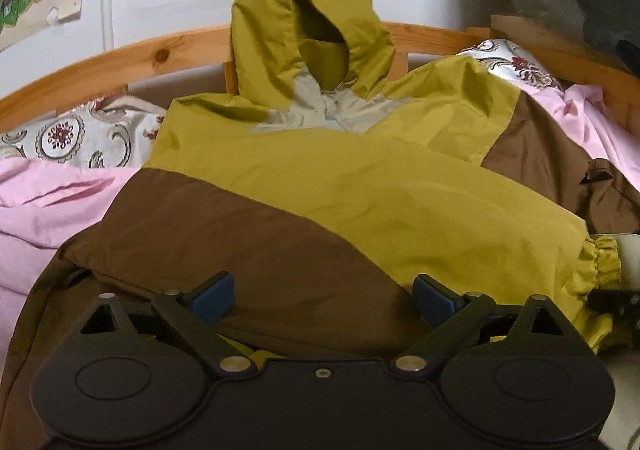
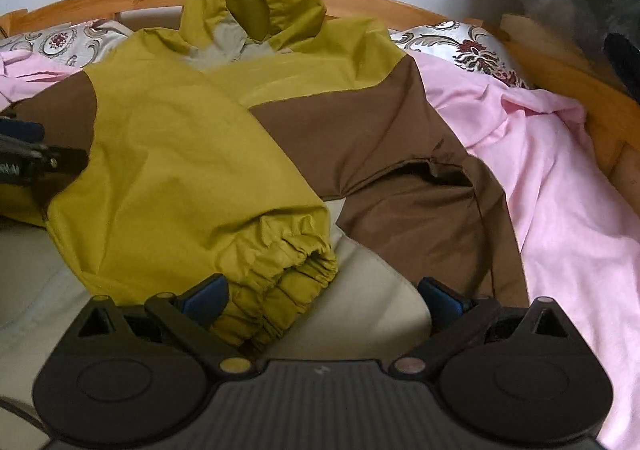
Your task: Fold large clothes
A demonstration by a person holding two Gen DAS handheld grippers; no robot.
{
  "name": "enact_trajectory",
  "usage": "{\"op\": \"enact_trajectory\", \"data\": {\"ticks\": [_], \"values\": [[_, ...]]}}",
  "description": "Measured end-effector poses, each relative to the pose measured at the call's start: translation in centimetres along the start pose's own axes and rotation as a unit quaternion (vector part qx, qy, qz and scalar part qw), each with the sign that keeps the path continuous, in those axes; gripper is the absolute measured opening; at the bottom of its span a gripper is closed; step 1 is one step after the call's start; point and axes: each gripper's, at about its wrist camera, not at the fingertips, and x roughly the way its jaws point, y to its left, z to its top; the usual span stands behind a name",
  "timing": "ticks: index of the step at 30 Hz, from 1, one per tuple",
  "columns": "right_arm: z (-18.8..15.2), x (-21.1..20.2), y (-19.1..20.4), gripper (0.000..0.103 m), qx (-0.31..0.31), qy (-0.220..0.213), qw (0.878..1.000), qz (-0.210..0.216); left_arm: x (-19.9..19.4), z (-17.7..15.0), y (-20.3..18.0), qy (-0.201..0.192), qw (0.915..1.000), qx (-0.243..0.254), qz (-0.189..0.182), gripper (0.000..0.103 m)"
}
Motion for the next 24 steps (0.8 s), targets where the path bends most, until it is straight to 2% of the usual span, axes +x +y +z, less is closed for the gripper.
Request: {"op": "enact_trajectory", "data": {"ticks": [2,5,8,12,15,18,20,22,24], "values": [[1.2,-1.2,-0.8,0.102,0.0,-0.019,1.0,0.013,-0.5,-0.1,-0.1,-0.01,0.9999,-0.002,-0.005,0.102],[5.2,-3.2,-2.1,0.103,-0.02,-0.081,0.996,0.044,-0.6,-0.2,-0.2,0.0,0.9999,-0.004,-0.014,0.102],[11.5,-3.0,-3.0,0.103,-0.055,-0.127,0.988,0.065,-0.6,-0.3,-0.1,0.009,0.9998,-0.014,-0.014,0.102],[21.4,-0.6,-3.1,0.103,-0.065,-0.184,0.975,0.11,-1.0,0.1,0.5,0.019,0.9992,-0.027,-0.024,0.102],[28.8,2.3,-2.2,0.102,-0.055,-0.196,0.971,0.124,-1.4,0.5,1.2,0.03,0.9984,-0.034,-0.034,0.102],[34.4,4.6,-0.9,0.099,-0.022,-0.21,0.968,0.136,-1.9,0.9,1.8,0.035,0.9974,-0.047,-0.042,0.102],[37.1,6.1,0.0,0.097,-0.01,-0.213,0.968,0.135,-2.3,1.1,2.2,0.036,0.9968,-0.057,-0.043,0.102],[39.2,7.3,0.8,0.09,-0.002,-0.212,0.969,0.13,-2.7,1.3,2.6,0.035,0.9965,-0.066,-0.039,0.102],[40.4,8.3,1.6,0.088,0.0,-0.209,0.97,0.123,-3.1,1.4,3.2,0.033,0.9958,-0.078,-0.036,0.102]]}}
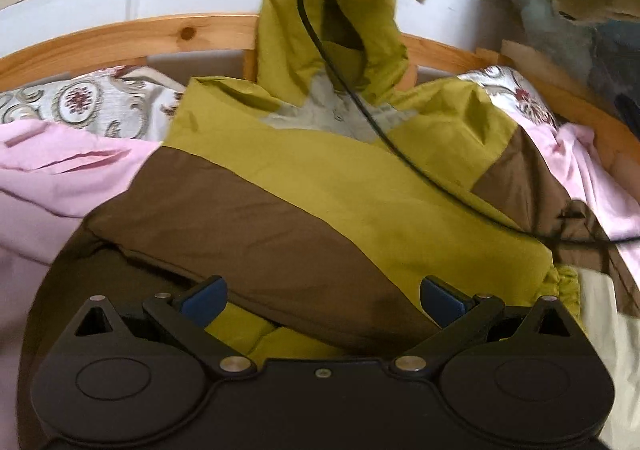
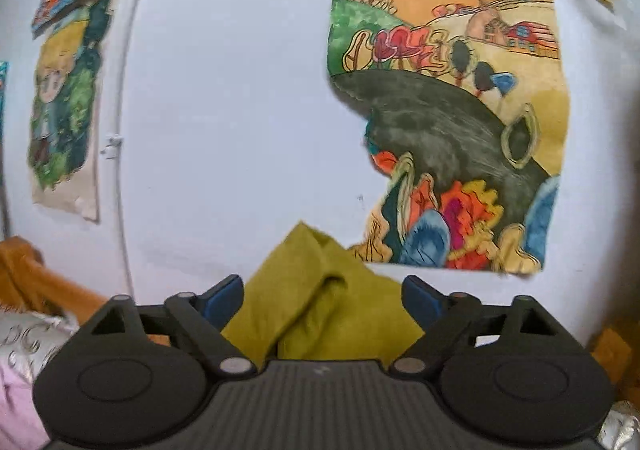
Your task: Fold large clothes
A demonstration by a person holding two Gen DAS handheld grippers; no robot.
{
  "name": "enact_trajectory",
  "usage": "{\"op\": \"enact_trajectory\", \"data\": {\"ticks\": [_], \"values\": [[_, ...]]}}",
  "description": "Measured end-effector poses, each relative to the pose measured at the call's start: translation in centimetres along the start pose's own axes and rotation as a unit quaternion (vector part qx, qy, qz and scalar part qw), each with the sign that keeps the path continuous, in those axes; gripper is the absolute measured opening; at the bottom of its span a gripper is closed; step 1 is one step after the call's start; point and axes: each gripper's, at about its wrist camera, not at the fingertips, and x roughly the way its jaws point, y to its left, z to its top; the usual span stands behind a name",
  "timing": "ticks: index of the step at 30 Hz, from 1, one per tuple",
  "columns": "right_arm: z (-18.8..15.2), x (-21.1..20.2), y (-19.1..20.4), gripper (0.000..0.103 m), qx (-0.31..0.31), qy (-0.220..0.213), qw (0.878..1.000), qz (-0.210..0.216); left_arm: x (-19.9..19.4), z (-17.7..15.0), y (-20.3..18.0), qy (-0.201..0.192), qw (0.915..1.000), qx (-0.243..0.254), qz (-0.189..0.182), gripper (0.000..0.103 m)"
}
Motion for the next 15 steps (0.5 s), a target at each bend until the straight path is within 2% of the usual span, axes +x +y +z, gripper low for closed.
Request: {"op": "enact_trajectory", "data": {"ticks": [1,4,5,6,8,9,15], "values": [[0.2,0.7,0.3,0.086,-0.002,0.005,1.0,-0.005,-0.2,0.1,0.3,-0.002,1.0,-0.006,0.0,0.102],[0.3,2.4,0.5,0.07,0.004,0.015,1.0,-0.025,-0.8,0.2,0.9,-0.008,0.9998,-0.02,0.003,0.102],[0.2,2.6,0.5,0.056,0.01,0.019,0.999,-0.029,-1.1,0.3,1.1,-0.01,0.9996,-0.024,0.006,0.102],[0.0,3.0,0.4,0.036,0.017,0.024,0.999,-0.032,-1.3,0.4,1.3,-0.014,0.9994,-0.028,0.011,0.102],[-0.3,2.8,0.4,0.013,0.026,0.019,0.999,-0.03,-2.2,0.5,1.7,-0.028,0.9984,-0.041,0.027,0.102],[-0.5,2.4,0.4,0.007,0.026,0.008,0.999,-0.024,-2.6,0.7,1.9,-0.035,0.9979,-0.045,0.031,0.102],[-2.5,-3.7,2.6,0.006,-0.014,-0.041,0.999,0.0,-5.4,1.8,3.7,-0.075,0.9921,-0.073,0.069,0.102]]}}
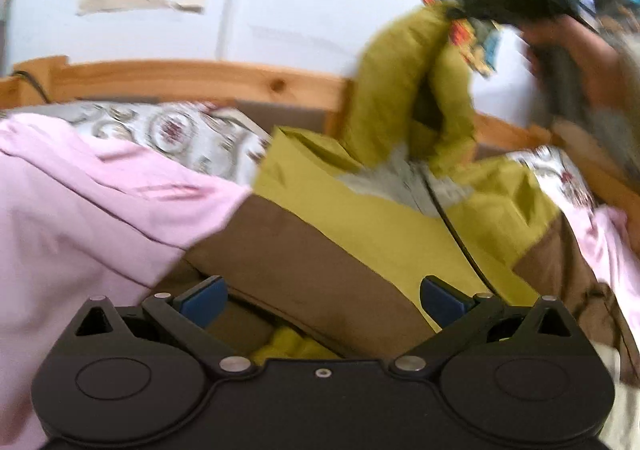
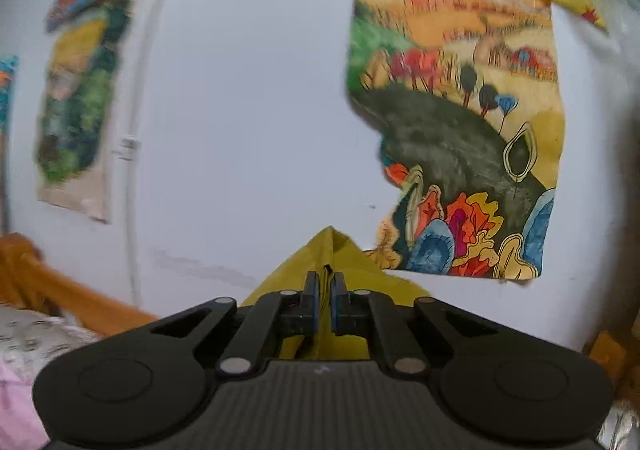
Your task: Fold large clothes
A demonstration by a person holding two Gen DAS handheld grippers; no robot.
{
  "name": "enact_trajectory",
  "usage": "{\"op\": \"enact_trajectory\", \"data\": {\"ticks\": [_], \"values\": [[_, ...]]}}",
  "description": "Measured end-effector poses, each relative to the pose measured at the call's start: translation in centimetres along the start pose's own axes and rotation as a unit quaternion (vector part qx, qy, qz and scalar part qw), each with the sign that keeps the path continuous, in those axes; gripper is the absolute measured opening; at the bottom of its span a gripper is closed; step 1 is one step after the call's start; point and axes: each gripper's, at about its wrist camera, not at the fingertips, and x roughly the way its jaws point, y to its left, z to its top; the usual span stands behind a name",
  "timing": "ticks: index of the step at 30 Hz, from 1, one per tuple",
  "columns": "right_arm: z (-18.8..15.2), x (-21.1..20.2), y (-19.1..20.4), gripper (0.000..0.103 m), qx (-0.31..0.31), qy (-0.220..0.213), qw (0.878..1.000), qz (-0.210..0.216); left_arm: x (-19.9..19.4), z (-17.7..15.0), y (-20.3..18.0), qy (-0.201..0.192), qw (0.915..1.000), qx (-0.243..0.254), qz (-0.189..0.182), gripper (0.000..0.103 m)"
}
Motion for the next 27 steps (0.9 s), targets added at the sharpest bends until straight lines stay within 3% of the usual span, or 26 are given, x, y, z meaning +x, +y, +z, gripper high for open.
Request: {"op": "enact_trajectory", "data": {"ticks": [8,13,21,27], "values": [[-6.8,-14.4,3.6,0.005,-0.041,-0.05,0.997,0.047,-2.4,1.8,2.4,-0.029,0.9976,-0.049,0.04,0.102],[-11.7,-21.7,5.8,0.005,-0.083,-0.082,0.992,0.049,-3.5,2.4,2.9,-0.033,0.997,-0.043,0.055,0.102],[-20.1,-25.5,8.9,0.005,-0.072,0.002,0.996,0.052,-4.5,2.9,2.6,-0.053,0.9962,-0.052,0.046,0.102],[-24.3,-26.2,10.3,0.005,-0.052,0.07,0.995,0.042,-2.7,3.5,0.5,-0.067,0.9965,-0.049,0.007,0.102]]}}
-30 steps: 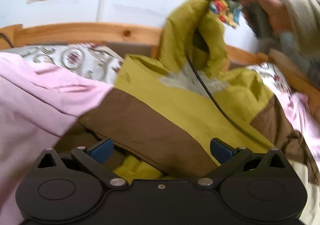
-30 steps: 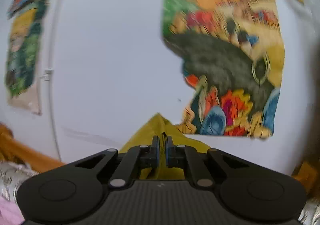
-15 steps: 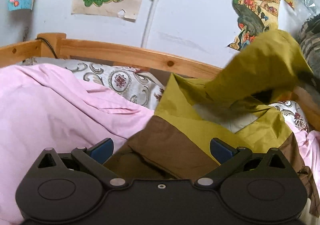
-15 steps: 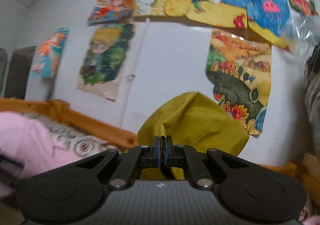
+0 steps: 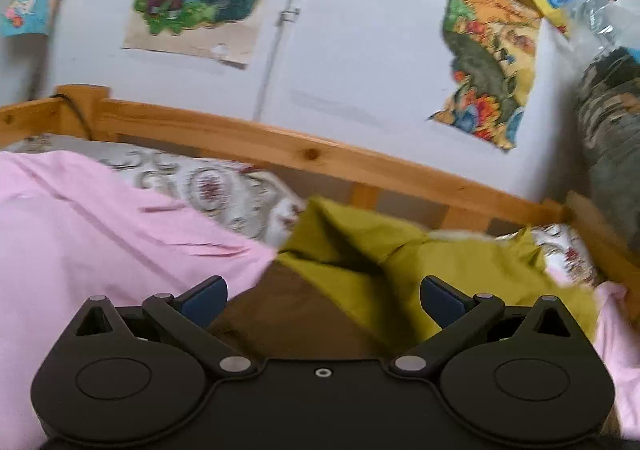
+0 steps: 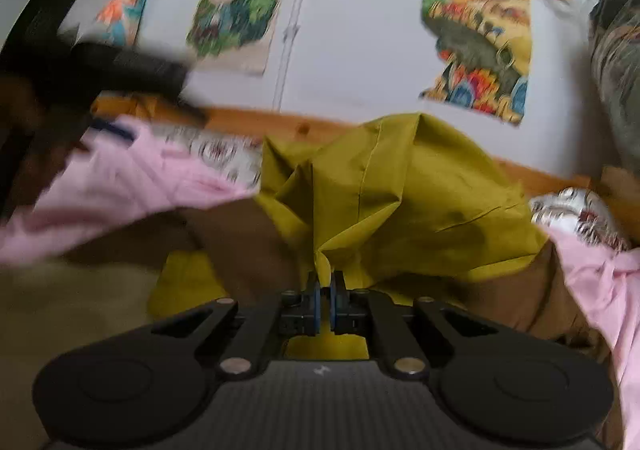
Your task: Fold large clothes
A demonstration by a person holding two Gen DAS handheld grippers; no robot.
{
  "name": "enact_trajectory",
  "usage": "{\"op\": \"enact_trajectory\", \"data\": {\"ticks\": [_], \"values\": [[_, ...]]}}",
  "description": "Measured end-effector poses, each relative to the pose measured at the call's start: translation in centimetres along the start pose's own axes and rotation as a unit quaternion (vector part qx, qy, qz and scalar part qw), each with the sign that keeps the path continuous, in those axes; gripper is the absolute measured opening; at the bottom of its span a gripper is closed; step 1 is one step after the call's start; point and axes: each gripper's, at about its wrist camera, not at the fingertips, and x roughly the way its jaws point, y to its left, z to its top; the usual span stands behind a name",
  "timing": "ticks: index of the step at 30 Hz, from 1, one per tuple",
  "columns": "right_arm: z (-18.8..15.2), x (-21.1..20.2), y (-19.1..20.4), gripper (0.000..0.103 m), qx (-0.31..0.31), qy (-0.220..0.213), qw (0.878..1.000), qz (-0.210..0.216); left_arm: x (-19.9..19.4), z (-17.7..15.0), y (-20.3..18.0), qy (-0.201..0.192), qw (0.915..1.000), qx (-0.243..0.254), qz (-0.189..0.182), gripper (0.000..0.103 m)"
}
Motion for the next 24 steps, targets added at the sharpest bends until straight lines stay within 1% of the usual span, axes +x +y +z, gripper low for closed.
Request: {"op": "enact_trajectory", "data": {"ticks": [2,4,5,6,7,8,9,11,13,15,17,19,24], "values": [[-0.7,0.9,0.5,0.006,0.001,0.025,1.0,0.005,1.8,0.2,-1.3,0.003,0.9997,0.006,-0.025,0.102],[-1.0,1.5,0.6,0.011,0.006,0.054,0.998,0.013,4.0,0.3,-2.9,0.009,0.9988,0.028,-0.039,0.102],[-1.1,1.4,0.4,0.016,0.015,0.065,0.998,0.013,5.0,0.1,-3.6,0.012,0.9984,0.039,-0.04,0.102],[-1.0,1.0,0.0,0.026,0.025,0.072,0.997,0.021,6.1,-0.1,-4.2,0.017,0.9978,0.05,-0.041,0.102],[-1.1,0.4,-0.4,0.033,0.03,0.077,0.996,0.031,7.3,-0.3,-4.8,0.025,0.9969,0.06,-0.044,0.102],[-1.0,-0.5,-0.8,0.044,0.027,0.077,0.996,0.034,8.5,-0.7,-5.3,0.036,0.996,0.069,-0.044,0.102],[-0.9,-1.5,-1.3,0.05,0.022,0.076,0.996,0.036,9.6,-1.2,-5.8,0.047,0.9952,0.075,-0.04,0.102],[-0.6,-3.6,-2.5,0.053,0.021,0.07,0.997,0.035,11.4,-2.5,-6.3,0.072,0.9931,0.085,-0.036,0.102],[0.2,-5.1,-4.3,0.057,0.022,0.049,0.998,0.011,12.9,-4.0,-6.8,0.105,0.9885,0.105,-0.029,0.102],[1.5,-5.6,-6.3,0.066,0.019,0.025,0.999,-0.022,13.8,-5.5,-6.8,0.127,0.9844,0.121,-0.018,0.102],[3.0,-4.1,-8.2,0.069,-0.004,0.01,0.999,-0.051,14.1,-6.5,-6.4,0.132,0.9832,0.126,-0.009,0.102],[4.2,-1.4,-9.9,0.069,-0.019,-0.006,0.998,-0.067,14.1,-7.0,-6.0,0.13,0.9833,0.127,-0.009,0.102],[5.9,9.1,-13.0,0.069,-0.04,-0.024,0.993,-0.112,14.0,-7.7,-6.1,0.12,0.9808,0.154,-0.004,0.102]]}}
